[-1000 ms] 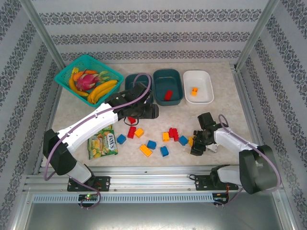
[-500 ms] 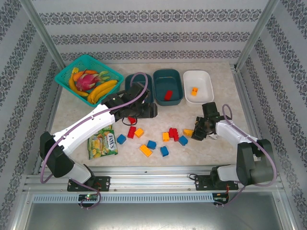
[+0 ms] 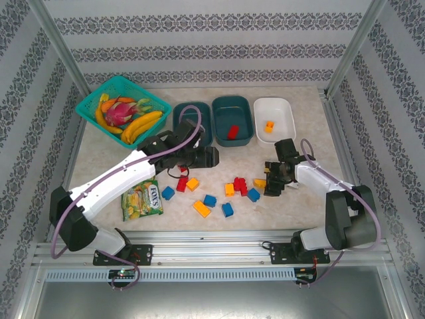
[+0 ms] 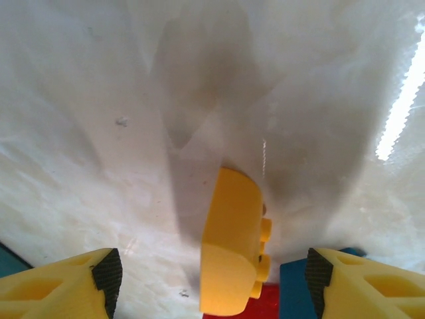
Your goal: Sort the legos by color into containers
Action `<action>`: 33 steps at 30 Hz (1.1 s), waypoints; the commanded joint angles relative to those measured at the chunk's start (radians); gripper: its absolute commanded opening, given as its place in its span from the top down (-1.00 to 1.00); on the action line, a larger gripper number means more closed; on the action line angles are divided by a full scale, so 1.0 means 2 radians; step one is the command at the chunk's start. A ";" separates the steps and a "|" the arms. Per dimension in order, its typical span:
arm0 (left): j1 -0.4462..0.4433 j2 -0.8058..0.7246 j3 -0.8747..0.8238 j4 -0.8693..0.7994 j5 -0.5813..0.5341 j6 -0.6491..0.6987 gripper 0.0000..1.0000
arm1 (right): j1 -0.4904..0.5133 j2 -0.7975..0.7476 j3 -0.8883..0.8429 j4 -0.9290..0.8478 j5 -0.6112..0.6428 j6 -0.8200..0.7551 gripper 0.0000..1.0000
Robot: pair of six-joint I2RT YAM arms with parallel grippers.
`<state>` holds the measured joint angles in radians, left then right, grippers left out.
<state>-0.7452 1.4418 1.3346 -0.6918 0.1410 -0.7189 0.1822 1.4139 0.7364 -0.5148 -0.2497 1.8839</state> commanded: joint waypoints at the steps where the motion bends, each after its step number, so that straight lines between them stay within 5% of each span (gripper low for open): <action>1: -0.006 -0.034 -0.028 0.089 0.077 0.001 -0.54 | 0.009 0.015 0.008 -0.010 -0.004 -0.010 -0.45; 6: -0.006 -0.052 -0.055 0.114 0.131 0.015 -0.55 | 0.015 0.043 0.028 -0.006 -0.009 -0.013 -0.32; 15: -0.006 -0.051 -0.052 0.114 0.124 0.015 -0.54 | 0.033 0.071 0.038 0.014 -0.013 0.007 0.02; 22: -0.006 -0.049 -0.045 0.111 0.122 0.017 -0.53 | 0.034 0.070 0.046 0.007 0.003 -0.004 0.49; 28: -0.006 -0.043 -0.035 0.118 0.114 0.008 -0.53 | 0.022 0.030 0.106 -0.066 0.061 -0.093 0.69; 33: 0.000 -0.010 0.013 0.122 0.112 0.002 -0.53 | -0.010 0.000 0.192 -0.119 0.139 -0.244 0.73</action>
<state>-0.7452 1.3888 1.2865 -0.4999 0.3691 -0.7086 0.1989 1.4590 1.0348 -0.6563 -0.1104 1.6211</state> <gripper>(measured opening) 0.765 0.236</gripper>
